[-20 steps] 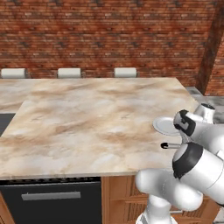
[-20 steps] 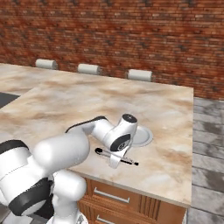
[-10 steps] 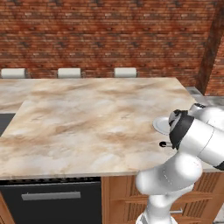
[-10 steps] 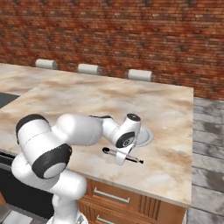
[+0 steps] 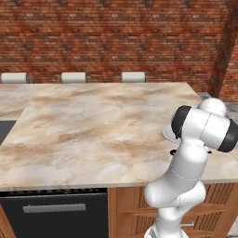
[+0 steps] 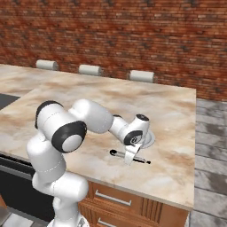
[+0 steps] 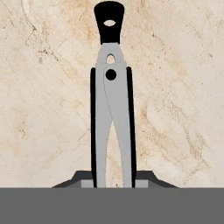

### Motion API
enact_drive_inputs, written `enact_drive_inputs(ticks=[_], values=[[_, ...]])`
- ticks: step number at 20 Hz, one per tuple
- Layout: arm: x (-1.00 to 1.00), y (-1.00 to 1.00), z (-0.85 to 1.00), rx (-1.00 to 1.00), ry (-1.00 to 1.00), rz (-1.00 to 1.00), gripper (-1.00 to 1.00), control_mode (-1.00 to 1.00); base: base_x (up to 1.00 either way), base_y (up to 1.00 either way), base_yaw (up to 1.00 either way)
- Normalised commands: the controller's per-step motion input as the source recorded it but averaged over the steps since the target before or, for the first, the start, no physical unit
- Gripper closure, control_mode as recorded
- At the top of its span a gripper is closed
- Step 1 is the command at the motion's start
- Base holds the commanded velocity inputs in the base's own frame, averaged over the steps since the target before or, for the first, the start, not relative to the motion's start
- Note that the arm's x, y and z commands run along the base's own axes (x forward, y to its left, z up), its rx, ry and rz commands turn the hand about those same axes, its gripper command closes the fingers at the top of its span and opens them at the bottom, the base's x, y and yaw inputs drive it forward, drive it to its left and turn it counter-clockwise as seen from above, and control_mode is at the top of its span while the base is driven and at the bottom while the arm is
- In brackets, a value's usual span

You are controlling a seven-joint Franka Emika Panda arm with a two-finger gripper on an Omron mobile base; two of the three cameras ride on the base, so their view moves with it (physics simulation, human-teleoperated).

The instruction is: Pick up the tongs from the counter and place them near the plate next to the oven.

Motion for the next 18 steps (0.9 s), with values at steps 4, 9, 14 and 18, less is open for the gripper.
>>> enact_drive_inputs(ticks=[4,9,14,18], values=[[0.22,0.00,-0.26,0.00,0.03,0.00,1.00,-1.00,0.00,0.00,0.00],[0.17,0.00,-0.24,0.00,0.01,0.00,1.00,-1.00,0.00,0.00,0.00],[0.00,0.00,-0.37,0.00,0.01,0.00,-1.00,-1.00,0.00,0.00,0.00],[-0.22,0.00,-0.19,0.00,0.00,0.00,-1.00,-1.00,0.00,0.00,0.00]])
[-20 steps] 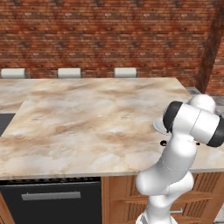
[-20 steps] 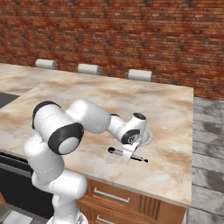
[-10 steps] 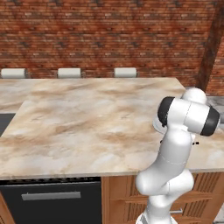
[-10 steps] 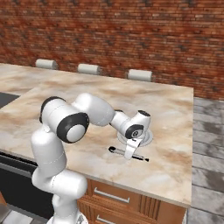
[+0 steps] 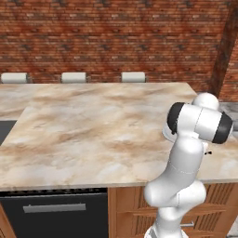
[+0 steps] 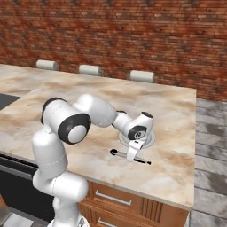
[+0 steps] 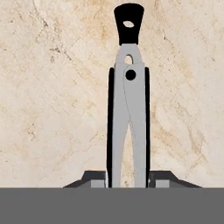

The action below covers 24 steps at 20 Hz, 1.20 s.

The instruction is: Pick up the tongs from the counter and place them near the plate next to the oven.

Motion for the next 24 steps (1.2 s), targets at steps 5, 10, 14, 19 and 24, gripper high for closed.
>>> enact_drive_inputs(ticks=[5,10,14,19,24], values=[[-0.39,0.00,0.00,0.01,0.00,0.00,-1.00,-1.00,0.00,0.00,0.00],[-0.29,0.00,0.17,0.01,-0.01,0.00,-1.00,-1.00,0.00,0.00,0.00],[-0.18,0.00,0.34,0.00,-0.04,0.00,-1.00,-1.00,0.00,0.00,0.00],[-0.19,0.00,0.37,0.00,-0.09,0.00,-1.00,-1.00,0.00,0.00,0.00],[-0.29,0.00,0.32,0.00,-0.05,-0.01,-1.00,-1.00,0.00,0.00,0.00]])
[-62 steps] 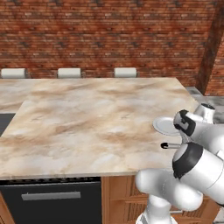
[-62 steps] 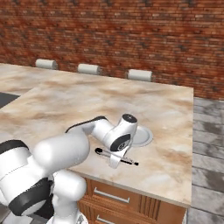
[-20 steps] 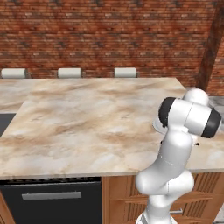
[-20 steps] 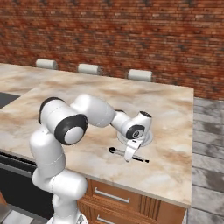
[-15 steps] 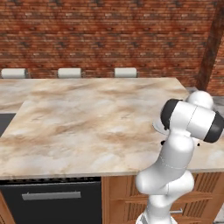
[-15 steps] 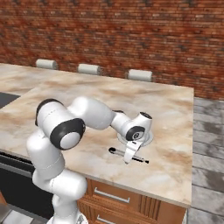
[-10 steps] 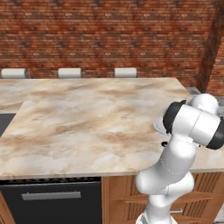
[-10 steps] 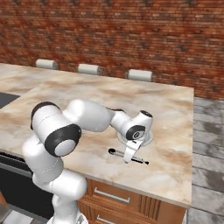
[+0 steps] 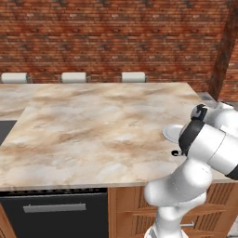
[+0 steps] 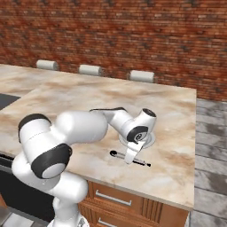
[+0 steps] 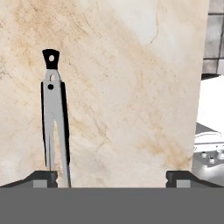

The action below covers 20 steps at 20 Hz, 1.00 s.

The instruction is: Pick up the tongs from the counter and place them near the plate next to the oven.

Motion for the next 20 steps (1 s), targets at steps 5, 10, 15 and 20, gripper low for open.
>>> enact_drive_inputs(ticks=[5,10,15,20], values=[[-0.33,0.00,0.38,0.00,-0.05,-0.06,-1.00,-1.00,0.00,0.00,0.00],[-0.29,0.00,0.45,0.00,-0.13,-0.07,-1.00,-1.00,0.00,0.00,0.00],[-0.26,0.00,0.49,0.00,-0.15,-0.06,-1.00,-1.00,0.00,0.00,0.00],[-0.30,0.00,0.50,0.00,-0.18,-0.05,-1.00,-1.00,0.00,0.00,0.00]])
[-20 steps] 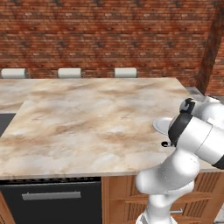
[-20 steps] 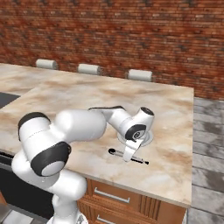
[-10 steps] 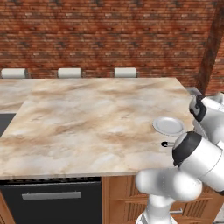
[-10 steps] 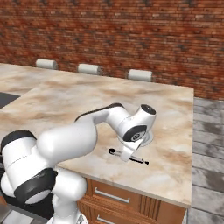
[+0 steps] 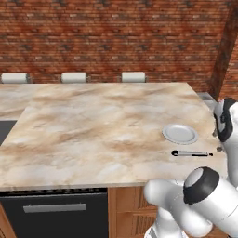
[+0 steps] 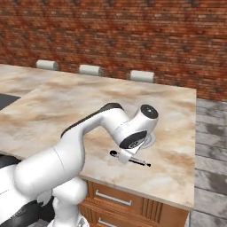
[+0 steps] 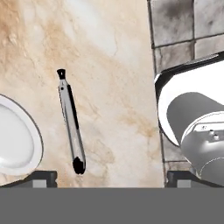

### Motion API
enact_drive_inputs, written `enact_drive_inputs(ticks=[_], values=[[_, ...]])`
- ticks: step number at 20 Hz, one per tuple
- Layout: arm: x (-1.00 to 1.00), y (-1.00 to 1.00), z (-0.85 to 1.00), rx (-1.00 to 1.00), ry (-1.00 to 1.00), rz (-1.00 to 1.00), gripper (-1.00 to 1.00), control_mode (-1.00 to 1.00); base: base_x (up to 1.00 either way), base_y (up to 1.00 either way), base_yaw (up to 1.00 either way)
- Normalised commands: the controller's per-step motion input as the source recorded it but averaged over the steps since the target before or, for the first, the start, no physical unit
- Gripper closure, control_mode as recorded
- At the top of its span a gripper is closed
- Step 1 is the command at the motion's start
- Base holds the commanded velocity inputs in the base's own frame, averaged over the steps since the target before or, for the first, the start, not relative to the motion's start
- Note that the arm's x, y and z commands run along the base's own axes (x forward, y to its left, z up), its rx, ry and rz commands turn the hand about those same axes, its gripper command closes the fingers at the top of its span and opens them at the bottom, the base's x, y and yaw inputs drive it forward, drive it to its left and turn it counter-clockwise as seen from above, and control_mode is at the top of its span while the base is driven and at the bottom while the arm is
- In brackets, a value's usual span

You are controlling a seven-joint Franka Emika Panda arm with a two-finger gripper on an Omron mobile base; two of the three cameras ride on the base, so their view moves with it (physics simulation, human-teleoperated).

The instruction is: Pick up the tongs from the counter and place them near the plate next to the oven.

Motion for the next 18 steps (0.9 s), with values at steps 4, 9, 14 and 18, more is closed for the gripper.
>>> enact_drive_inputs(ticks=[4,9,14,18], values=[[-0.22,0.00,0.55,0.00,-0.20,-0.03,-1.00,-1.00,0.00,0.00,0.00],[-0.09,0.10,0.55,-0.03,-0.21,0.00,-1.00,-1.00,0.00,0.00,0.00],[-0.16,0.20,0.50,-0.08,-0.20,0.01,-1.00,-1.00,0.00,0.00,0.00],[-0.25,0.23,0.39,-0.12,-0.20,0.05,-1.00,-1.00,0.00,0.00,0.00]])
